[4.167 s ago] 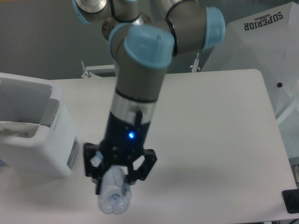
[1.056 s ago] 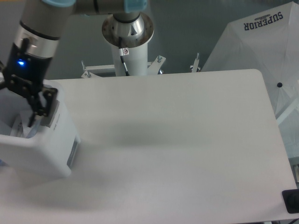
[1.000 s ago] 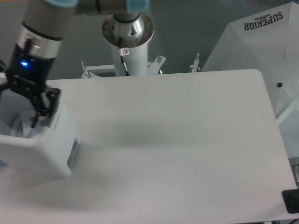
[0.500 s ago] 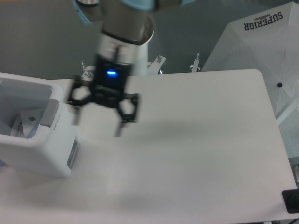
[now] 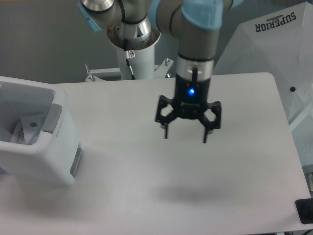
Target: Place the trash in the trash can
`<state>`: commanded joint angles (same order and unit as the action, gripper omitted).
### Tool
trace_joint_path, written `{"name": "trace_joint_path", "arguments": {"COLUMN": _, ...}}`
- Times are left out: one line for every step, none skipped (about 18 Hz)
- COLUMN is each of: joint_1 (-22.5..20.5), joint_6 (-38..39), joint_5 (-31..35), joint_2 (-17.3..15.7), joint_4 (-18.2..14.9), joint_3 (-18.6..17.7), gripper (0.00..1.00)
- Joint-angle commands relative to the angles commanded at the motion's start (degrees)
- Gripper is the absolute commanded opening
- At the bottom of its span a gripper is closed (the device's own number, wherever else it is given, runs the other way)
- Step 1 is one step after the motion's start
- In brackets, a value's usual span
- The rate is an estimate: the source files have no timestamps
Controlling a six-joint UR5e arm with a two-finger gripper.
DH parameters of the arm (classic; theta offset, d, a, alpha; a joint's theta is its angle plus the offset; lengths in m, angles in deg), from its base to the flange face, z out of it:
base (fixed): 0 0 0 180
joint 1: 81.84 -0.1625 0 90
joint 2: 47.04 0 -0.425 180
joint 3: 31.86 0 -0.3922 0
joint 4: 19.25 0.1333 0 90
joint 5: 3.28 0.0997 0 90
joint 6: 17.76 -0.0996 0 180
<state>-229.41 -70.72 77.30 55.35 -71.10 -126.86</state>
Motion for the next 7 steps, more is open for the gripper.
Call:
{"name": "trace_joint_path", "arguments": {"joint_1": 0.0, "joint_6": -2.91, "joint_5": 0.88, "joint_2": 0.52, "joint_4": -0.09, "joint_3": -0.27, "gripper": 1.0}}
{"name": "trace_joint_path", "arguments": {"joint_1": -0.09, "joint_6": -5.03, "joint_5": 1.76, "joint_2": 1.14, "joint_4": -0.17, "joint_3": -0.27, "gripper": 1.0}}
{"name": "trace_joint_path", "arguments": {"joint_1": -0.17, "joint_6": -6.18, "joint_5": 2.9, "joint_2": 1.84, "joint_4": -0.18, "joint_3": -0.27, "gripper": 1.0}}
{"name": "trace_joint_path", "arguments": {"joint_1": -0.26, "joint_6": -6.97, "joint_5": 4.13, "joint_2": 2.2, "joint_4": -0.35, "joint_3": -0.27, "gripper": 1.0}}
{"name": "trace_joint_path", "arguments": {"joint_1": -0.26, "joint_6": -7.42, "joint_5": 5.01, "joint_2": 2.37, "joint_4": -0.35, "joint_3": -0.27, "gripper": 1.0}}
{"name": "trace_joint_path", "arguments": {"joint_1": -0.35, "joint_6": -7.51, "joint_5": 5.46, "joint_2": 2.81, "joint_4": -0.35, "joint_3": -0.18, "gripper": 1.0}}
{"name": "trace_joint_path", "arguments": {"joint_1": -0.44, "joint_6": -7.51, "joint_5": 5.55, "joint_2": 3.16, "joint_4": -0.53, "joint_3": 0.08, "gripper": 1.0}}
